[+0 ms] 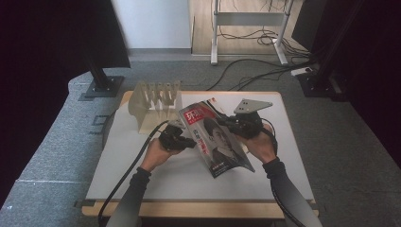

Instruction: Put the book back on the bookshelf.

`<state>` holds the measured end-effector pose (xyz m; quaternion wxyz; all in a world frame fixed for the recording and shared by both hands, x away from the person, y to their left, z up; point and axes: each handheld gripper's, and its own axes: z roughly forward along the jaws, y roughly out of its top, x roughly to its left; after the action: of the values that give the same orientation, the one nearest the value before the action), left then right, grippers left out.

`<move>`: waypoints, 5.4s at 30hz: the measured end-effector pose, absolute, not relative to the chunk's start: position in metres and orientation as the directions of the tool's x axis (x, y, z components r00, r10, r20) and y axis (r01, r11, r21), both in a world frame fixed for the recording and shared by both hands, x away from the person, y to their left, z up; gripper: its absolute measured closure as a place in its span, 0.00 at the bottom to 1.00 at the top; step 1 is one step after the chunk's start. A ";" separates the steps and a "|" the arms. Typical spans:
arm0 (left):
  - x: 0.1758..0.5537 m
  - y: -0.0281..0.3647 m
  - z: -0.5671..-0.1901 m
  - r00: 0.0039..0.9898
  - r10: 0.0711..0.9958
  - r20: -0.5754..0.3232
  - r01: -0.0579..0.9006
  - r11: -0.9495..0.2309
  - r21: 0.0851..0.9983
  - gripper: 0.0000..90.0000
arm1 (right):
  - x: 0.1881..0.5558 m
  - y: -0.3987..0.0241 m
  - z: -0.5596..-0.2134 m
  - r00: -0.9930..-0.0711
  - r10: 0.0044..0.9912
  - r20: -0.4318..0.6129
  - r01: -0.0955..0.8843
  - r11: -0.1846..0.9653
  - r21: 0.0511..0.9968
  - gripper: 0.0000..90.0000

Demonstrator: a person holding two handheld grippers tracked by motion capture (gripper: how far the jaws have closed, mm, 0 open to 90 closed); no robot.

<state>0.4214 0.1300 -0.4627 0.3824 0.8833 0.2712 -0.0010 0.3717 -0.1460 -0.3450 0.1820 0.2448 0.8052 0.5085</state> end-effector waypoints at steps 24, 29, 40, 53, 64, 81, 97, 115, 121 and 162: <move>0.425 0.131 -0.433 0.840 0.451 -0.301 0.504 -0.445 0.740 0.91 | 0.368 -0.156 -0.337 -0.805 0.589 -0.071 0.179 0.356 0.917 0.96; 0.410 0.137 -0.403 0.830 0.553 -0.073 0.407 -0.512 0.756 0.95 | 0.370 -0.159 -0.332 -0.793 0.604 -0.075 0.180 0.350 0.919 0.96; 0.385 0.129 -0.394 0.816 0.557 0.155 0.296 -0.632 0.716 0.95 | 0.383 -0.169 -0.353 -0.747 0.662 -0.057 0.275 0.386 0.881 0.95; 0.387 0.121 -0.375 0.812 0.561 0.161 0.247 -0.581 0.775 0.86 | 0.381 -0.185 -0.362 -0.743 0.668 -0.041 0.291 0.378 0.879 0.95; 0.393 0.113 -0.355 0.809 0.567 0.152 0.236 -0.551 0.801 0.90 | 0.380 -0.188 -0.365 -0.747 0.663 -0.041 0.288 0.379 0.879 0.95; 0.394 0.132 -0.352 0.809 0.576 0.117 0.259 -0.528 0.808 0.96 | 0.386 -0.215 -0.391 -0.677 0.735 -0.023 0.355 0.354 0.865 0.58; 0.387 0.174 -0.347 0.773 0.633 0.041 0.340 -0.468 0.816 0.97 | 0.376 -0.223 -0.438 -0.674 0.738 0.000 0.412 0.376 0.830 0.35; 0.374 0.223 -0.335 0.713 0.701 -0.021 0.403 -0.384 0.831 0.97 | 0.361 -0.229 -0.493 -0.645 0.764 0.010 0.498 0.410 0.765 0.14; 0.365 0.245 -0.330 0.674 0.738 -0.031 0.421 -0.349 0.838 0.97 | 0.357 -0.232 -0.509 -0.630 0.776 0.009 0.524 0.417 0.742 0.09; 0.389 0.326 -0.325 0.394 0.916 -0.072 0.512 -0.154 0.845 0.97 | 0.354 -0.234 -0.536 -0.592 0.806 0.009 0.566 0.409 0.716 0.00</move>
<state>0.3892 0.3256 -0.3247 0.4215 0.7205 0.4955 0.2401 0.3539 -0.2341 -0.5357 0.1718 0.4176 0.8214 0.3483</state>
